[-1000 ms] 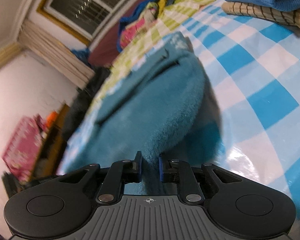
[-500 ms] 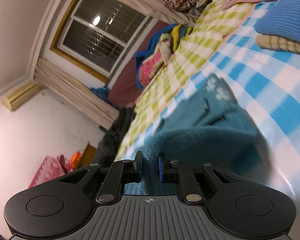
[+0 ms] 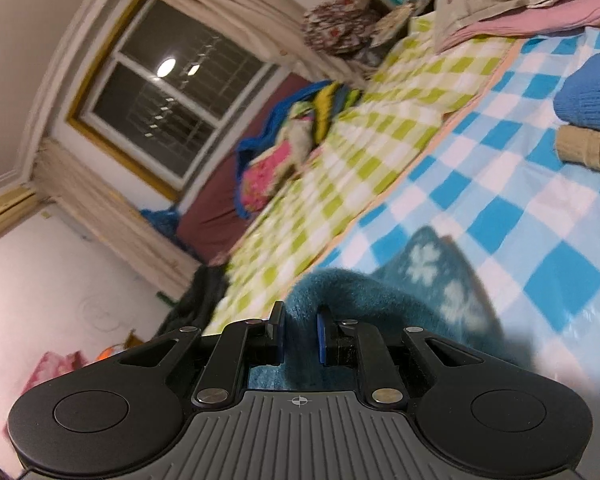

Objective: Fold small clothes
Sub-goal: 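Lift the side edge with both grippers and fold it over the body, then open both grippers and release the folded side edge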

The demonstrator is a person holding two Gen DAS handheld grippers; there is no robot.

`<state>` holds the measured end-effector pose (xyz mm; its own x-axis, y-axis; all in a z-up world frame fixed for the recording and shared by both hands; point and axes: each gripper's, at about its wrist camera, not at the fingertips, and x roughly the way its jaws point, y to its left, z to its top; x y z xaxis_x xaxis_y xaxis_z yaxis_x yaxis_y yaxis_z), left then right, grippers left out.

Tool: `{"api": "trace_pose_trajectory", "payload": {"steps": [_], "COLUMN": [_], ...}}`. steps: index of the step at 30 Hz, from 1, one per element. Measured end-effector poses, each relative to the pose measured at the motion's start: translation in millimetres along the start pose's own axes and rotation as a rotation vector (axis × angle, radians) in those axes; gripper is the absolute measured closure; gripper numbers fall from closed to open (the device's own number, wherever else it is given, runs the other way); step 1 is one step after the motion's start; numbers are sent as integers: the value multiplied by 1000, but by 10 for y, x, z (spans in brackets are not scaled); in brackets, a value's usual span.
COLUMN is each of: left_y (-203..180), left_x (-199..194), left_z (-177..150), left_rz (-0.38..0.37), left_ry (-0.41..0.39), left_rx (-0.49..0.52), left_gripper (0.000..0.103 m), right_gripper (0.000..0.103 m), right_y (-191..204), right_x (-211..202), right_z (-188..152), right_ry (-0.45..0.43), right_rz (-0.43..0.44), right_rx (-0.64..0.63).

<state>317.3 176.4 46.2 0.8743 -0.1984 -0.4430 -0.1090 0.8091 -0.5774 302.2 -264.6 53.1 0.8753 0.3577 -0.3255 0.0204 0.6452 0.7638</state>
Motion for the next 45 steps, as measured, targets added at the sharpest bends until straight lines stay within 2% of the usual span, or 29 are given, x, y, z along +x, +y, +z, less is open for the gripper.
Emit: {"api": "trace_pose_trajectory", "payload": {"steps": [5, 11, 13, 16, 17, 22, 25, 31, 36, 37, 45], "left_y": [143, 202, 212, 236, 236, 168, 90, 37, 101, 107, 61], "left_x": [348, 402, 387, 313, 289, 159, 87, 85, 84, 56, -112], "left_z": [-36, -37, -24, 10, 29, 83, 32, -169, -316, -337, -437], "left_rz": [82, 93, 97, 108, 119, 177, 200, 241, 291, 292, 293], "left_ry": [24, 26, 23, -23, -44, -96, -112, -76, -49, -48, -74], "left_rx": [-16, -43, -61, -90, -92, -7, 90, 213, 252, 255, 292], "left_gripper": [88, 86, 82, 69, 64, 62, 62, 62, 62, 62, 61], "right_gripper": [88, 84, 80, 66, 65, 63, 61, 58, 52, 49, 49], "right_y": [-240, -353, -350, -290, -269, -182, -186, -182, -224, -211, -85], "right_x": [427, 657, 665, 622, 606, 619, 636, 726, 684, 657, 589], "right_z": [48, 38, 46, 50, 56, 92, 77, 114, 137, 136, 47], "right_ry": [22, 45, 49, 45, 40, 21, 27, 37, 20, 3, -31], "right_rz": [-102, -143, -139, -114, -107, -128, -141, -156, -167, -181, -319], "right_rx": [42, 70, 81, 51, 43, -21, -39, -66, -67, -91, -360]}}
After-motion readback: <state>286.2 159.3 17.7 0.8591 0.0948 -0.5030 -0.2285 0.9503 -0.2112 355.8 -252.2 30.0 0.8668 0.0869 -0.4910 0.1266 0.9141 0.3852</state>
